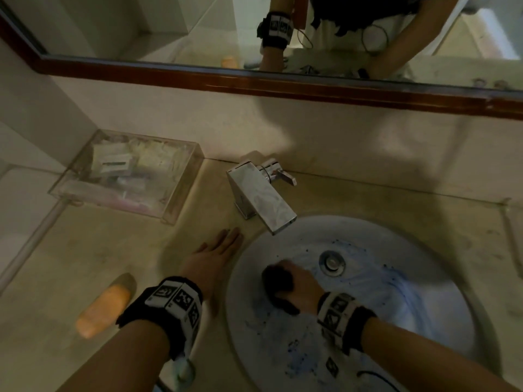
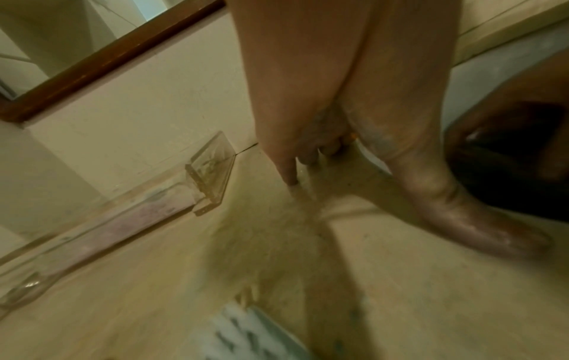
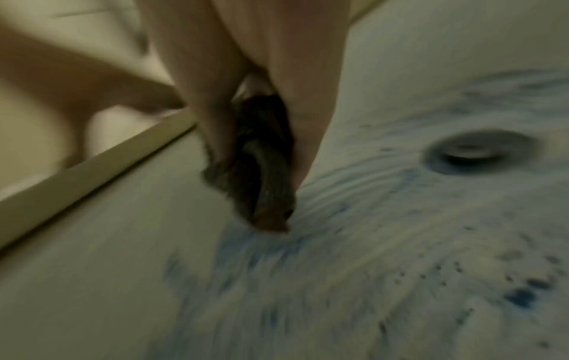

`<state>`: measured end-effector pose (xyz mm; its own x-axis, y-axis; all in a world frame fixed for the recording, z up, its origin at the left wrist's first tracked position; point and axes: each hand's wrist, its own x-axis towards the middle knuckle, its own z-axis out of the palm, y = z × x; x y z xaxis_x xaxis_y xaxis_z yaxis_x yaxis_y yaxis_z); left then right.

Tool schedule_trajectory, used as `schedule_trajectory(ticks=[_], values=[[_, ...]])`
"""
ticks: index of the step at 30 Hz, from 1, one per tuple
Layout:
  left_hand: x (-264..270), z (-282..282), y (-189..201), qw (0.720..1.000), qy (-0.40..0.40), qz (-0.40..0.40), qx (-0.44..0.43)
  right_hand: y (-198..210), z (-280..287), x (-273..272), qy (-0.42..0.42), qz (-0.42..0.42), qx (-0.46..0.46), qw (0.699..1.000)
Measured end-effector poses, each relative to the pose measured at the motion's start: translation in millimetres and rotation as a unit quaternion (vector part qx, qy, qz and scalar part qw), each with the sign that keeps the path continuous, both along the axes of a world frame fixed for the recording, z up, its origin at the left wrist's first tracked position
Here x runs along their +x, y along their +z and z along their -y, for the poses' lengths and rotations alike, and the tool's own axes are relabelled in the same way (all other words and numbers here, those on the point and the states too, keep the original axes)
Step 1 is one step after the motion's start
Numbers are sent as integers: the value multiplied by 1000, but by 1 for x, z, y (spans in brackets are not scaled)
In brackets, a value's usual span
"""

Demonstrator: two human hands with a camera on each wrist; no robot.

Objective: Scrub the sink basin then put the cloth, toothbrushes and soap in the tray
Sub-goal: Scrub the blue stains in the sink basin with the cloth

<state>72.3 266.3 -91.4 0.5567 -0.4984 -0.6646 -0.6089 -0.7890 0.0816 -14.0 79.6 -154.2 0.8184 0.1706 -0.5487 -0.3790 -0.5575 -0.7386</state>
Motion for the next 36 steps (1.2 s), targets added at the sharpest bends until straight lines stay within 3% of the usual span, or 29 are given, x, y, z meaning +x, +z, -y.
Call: schedule_trajectory(ticks=[2, 7, 9, 15, 20, 24, 32, 36], values=[[1, -2, -2, 1000, -5, -2, 5, -4, 8, 17, -92, 7, -30, 995], [1, -2, -4, 1000, -5, 13, -1, -19, -27, 41, -139, 28, -42, 989], [2, -1, -4, 1000, -10, 13, 6, -21, -42, 36, -115, 35, -40, 992], [2, 1, -1, 1000, -9, 5, 20, -3, -54, 3, 67, 48, 19, 996], [1, 2, -8, 1000, 4, 6, 22, -1, -27, -28, 46, 60, 32, 997], [3, -4, -18, 1000, 1, 28, -1, -12, -59, -50, 121, 85, 27, 989], [5, -7, -24, 999, 3, 35, -14, -35, -65, -3, 46, 56, -97, 993], [5, -6, -21, 1000, -4, 20, -2, -21, -52, -3, 80, 34, -51, 995]])
